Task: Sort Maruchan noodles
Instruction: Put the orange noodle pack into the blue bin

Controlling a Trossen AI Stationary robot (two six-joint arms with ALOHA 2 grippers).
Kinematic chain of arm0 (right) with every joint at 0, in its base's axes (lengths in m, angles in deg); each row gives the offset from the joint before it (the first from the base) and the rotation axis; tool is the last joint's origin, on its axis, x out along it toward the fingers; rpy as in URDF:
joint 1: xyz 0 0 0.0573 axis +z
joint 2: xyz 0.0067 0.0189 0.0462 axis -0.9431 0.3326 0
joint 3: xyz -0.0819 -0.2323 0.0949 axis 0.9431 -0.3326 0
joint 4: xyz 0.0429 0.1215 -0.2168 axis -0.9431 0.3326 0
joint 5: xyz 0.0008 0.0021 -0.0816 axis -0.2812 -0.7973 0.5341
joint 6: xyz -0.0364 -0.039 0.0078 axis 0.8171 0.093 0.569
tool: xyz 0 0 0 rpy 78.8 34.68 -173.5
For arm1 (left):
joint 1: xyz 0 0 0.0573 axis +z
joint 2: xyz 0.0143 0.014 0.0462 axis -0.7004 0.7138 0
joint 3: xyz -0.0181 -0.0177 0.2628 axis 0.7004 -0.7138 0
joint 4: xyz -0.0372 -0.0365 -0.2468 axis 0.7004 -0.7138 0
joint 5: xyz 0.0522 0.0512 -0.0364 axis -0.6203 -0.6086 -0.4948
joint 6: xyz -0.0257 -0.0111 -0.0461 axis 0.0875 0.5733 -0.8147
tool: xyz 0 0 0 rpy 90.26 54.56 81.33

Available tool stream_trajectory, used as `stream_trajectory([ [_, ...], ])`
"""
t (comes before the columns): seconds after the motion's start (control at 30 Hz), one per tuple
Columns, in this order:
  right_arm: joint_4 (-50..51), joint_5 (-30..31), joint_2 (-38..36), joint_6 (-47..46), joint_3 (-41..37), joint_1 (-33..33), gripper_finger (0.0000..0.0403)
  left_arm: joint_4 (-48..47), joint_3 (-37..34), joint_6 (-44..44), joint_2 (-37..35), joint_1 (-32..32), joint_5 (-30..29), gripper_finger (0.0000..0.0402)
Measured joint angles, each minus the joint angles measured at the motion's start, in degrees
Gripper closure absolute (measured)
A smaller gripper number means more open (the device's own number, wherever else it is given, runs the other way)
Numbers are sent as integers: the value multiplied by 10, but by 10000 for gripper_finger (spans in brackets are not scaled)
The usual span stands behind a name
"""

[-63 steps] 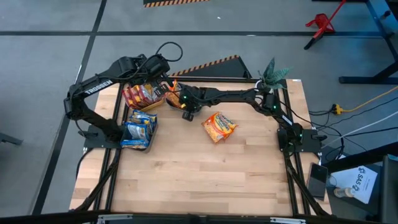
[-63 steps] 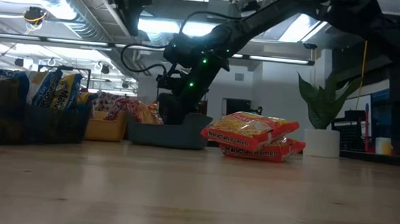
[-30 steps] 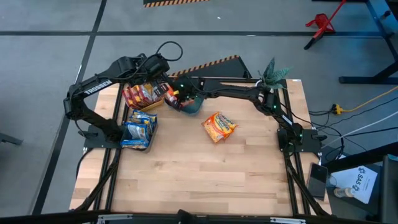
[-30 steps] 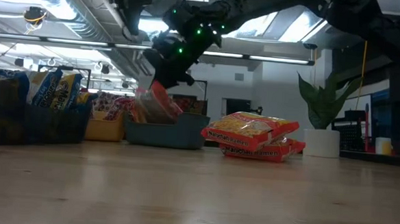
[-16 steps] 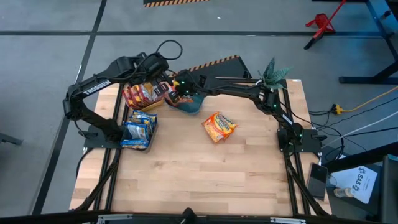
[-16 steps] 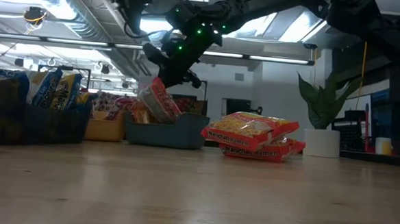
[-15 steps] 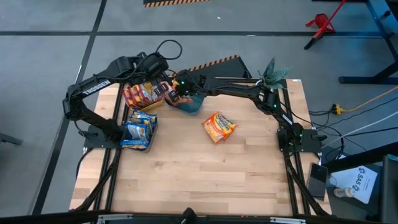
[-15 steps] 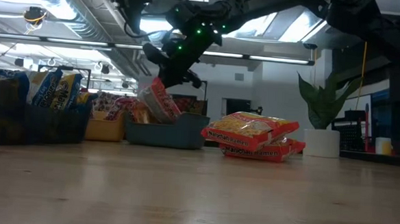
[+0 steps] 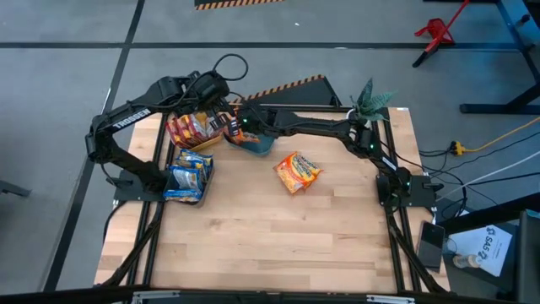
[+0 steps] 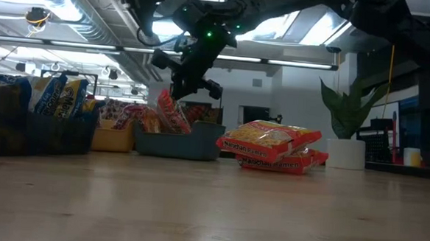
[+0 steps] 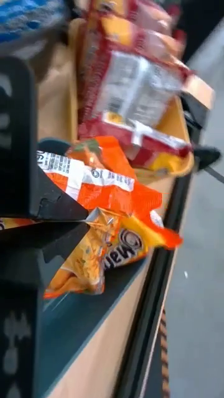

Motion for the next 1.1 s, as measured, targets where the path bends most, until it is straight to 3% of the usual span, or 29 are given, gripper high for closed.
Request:
stream_trajectory([
  [0.13,-9,46,1,-55,0,4,403,3,0,12,-3,0,2,310],
  [0.57,-26,67,7,-154,0,-2,403,24,0,27,-19,3,29,310],
  [0.93,-98,33,41,-178,0,-2,399,26,0,40,-19,6,32,310],
  [1.1,-163,-10,44,-139,0,-3,354,27,0,40,-19,6,32,310],
])
